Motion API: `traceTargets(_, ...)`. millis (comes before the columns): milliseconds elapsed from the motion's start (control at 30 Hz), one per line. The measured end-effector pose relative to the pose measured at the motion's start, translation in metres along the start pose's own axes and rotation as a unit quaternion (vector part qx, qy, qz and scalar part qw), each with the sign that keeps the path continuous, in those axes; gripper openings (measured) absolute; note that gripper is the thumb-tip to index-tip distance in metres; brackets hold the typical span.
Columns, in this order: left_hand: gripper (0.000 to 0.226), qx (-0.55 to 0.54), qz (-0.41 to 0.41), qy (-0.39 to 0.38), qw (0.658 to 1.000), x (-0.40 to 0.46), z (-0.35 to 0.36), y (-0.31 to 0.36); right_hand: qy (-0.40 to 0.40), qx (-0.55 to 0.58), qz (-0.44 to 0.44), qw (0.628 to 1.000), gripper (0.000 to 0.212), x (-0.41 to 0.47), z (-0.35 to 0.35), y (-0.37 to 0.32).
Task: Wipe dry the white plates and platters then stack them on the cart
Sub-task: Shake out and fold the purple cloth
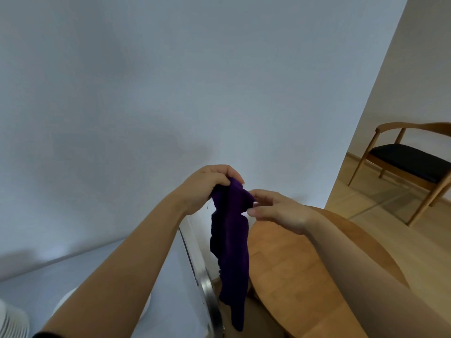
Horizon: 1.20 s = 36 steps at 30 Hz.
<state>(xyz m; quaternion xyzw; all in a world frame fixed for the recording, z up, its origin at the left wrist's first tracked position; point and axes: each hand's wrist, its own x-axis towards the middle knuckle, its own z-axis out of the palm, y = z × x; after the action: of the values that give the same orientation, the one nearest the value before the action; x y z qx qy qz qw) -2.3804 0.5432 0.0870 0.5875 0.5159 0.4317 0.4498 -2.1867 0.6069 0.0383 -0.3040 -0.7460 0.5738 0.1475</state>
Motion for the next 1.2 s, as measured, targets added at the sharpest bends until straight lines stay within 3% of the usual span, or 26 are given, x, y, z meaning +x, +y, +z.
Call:
traceTargets(67, 0.029, -0.017, -0.006, 0.02, 1.0, 0.0, -0.003, 0.001, 0.029, 0.037, -0.013, 0.999, 0.007, 0.0, -0.001, 0.002)
traceTargets(267, 0.035, 0.14, -0.096, 0.12, 0.978, -0.004, 0.0, -0.006, 0.077, 0.026, -0.067, 0.994, 0.007, -0.01, -0.014, -0.011)
traceTargets(333, 0.027, 0.131, -0.114, 0.074, 0.982, -0.006, 0.003, -0.006, 0.096, 0.018, -0.099, 0.99, 0.006, -0.01, -0.02, -0.024)
traceTargets(400, 0.036, 0.103, -0.121, -0.026, 0.987, -0.009, 0.002, -0.001, 0.106, 0.01, -0.123, 0.987, 0.01, -0.011, -0.026, -0.033)
traceTargets(467, 0.029, 0.115, -0.123, -0.117, 0.979, -0.01, 0.002, 0.008, 0.117, -0.001, -0.151, 0.982, 0.012, -0.01, -0.031, -0.038)
traceTargets(533, 0.015, 0.09, -0.117, -0.137, 0.98, -0.007, 0.005, 0.017, 0.13, 0.048, -0.177, 0.974, 0.009, -0.01, -0.035, -0.035)
traceTargets(633, 0.01, -0.044, -0.097, -0.112, 0.988, 0.002, 0.003, 0.033, 0.043, 0.196, -0.158, 0.967, 0.078, -0.01, -0.028, -0.007)
traceTargets(700, 0.019, -0.122, -0.091, -0.099, 0.983, 0.009, 0.0, 0.043, -0.028, 0.179, -0.094, 0.979, 0.102, -0.012, -0.01, 0.013)
traceTargets(767, 0.021, -0.137, -0.09, -0.089, 0.982, 0.015, -0.003, 0.052, -0.061, 0.131, -0.048, 0.988, 0.096, -0.01, 0.006, 0.019)
traceTargets(867, 0.021, -0.152, -0.101, -0.074, 0.98, 0.021, -0.01, 0.052, -0.047, 0.151, -0.032, 0.987, 0.082, -0.007, 0.011, 0.011)
traceTargets(1033, 0.018, -0.287, -0.124, 0.072, 0.947, 0.031, -0.033, 0.026, -0.073, 0.228, 0.003, 0.971, 0.075, -0.018, 0.007, 0.012)
traceTargets(1133, 0.038, -0.353, -0.169, 0.125, 0.912, 0.032, -0.038, 0.002, -0.094, 0.289, 0.005, 0.953, 0.05, -0.023, 0.009, 0.011)
traceTargets(1200, 0.056, -0.423, -0.186, 0.128, 0.878, 0.029, -0.033, -0.018, -0.09, 0.356, -0.016, 0.93, 0.045, -0.022, 0.014, 0.004)
